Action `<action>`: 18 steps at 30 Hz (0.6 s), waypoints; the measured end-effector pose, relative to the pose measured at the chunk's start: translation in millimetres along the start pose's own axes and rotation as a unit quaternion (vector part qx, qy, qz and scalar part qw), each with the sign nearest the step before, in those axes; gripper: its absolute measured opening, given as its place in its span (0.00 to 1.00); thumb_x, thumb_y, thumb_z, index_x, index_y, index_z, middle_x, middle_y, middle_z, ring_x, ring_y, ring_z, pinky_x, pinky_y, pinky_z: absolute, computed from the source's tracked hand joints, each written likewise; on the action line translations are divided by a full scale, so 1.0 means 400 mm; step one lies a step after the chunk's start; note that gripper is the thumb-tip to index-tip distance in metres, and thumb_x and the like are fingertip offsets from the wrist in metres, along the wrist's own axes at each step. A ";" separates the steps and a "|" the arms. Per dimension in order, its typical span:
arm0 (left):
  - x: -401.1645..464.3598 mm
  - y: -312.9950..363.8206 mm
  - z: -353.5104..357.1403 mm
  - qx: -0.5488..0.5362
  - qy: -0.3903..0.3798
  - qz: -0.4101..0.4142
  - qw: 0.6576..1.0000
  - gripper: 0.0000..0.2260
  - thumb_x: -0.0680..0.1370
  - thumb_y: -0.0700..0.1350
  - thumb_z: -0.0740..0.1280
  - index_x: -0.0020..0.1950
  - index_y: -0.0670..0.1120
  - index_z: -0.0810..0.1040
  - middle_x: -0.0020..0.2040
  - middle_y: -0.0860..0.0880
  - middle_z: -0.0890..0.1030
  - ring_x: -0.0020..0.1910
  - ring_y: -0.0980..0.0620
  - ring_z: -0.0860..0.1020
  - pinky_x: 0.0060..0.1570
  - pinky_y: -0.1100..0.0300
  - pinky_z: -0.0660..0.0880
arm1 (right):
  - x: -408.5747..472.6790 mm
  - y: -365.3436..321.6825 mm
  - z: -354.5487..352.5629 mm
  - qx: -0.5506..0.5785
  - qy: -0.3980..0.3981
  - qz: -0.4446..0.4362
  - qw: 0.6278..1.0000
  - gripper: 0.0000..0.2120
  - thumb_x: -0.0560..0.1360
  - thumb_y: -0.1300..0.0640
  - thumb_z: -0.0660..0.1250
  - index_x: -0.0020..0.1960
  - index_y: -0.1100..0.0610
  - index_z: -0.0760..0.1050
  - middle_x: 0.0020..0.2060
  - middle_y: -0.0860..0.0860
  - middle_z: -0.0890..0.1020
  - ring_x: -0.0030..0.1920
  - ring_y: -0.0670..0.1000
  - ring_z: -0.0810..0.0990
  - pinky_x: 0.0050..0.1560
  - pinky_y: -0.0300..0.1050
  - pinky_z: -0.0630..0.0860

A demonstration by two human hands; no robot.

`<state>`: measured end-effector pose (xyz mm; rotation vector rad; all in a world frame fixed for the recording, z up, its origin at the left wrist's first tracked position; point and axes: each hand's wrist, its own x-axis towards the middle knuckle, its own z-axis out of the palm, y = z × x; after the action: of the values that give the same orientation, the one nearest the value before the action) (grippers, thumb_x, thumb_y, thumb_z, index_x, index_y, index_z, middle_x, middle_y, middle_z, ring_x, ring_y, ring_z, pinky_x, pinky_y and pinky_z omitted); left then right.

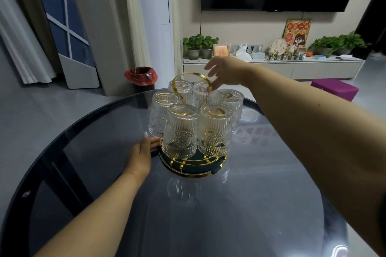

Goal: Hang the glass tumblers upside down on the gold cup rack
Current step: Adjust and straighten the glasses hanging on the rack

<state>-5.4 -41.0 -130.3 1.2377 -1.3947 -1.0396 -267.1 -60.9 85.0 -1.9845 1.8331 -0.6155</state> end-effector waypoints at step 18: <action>0.008 -0.008 -0.003 -0.006 -0.008 -0.003 1.000 0.24 0.73 0.67 0.47 0.45 0.58 0.79 0.49 0.51 0.83 0.56 0.52 0.79 0.58 0.56 0.66 | 0.044 -0.004 0.036 -0.052 -0.019 -0.007 0.998 0.43 0.62 0.61 0.80 0.71 0.55 0.64 0.63 0.58 0.77 0.61 0.59 0.77 0.59 0.51 0.76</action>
<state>-3.9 -44.4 -133.0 1.2275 -1.3958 -1.0638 -256.9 -78.7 75.2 -2.0628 1.8645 -0.4910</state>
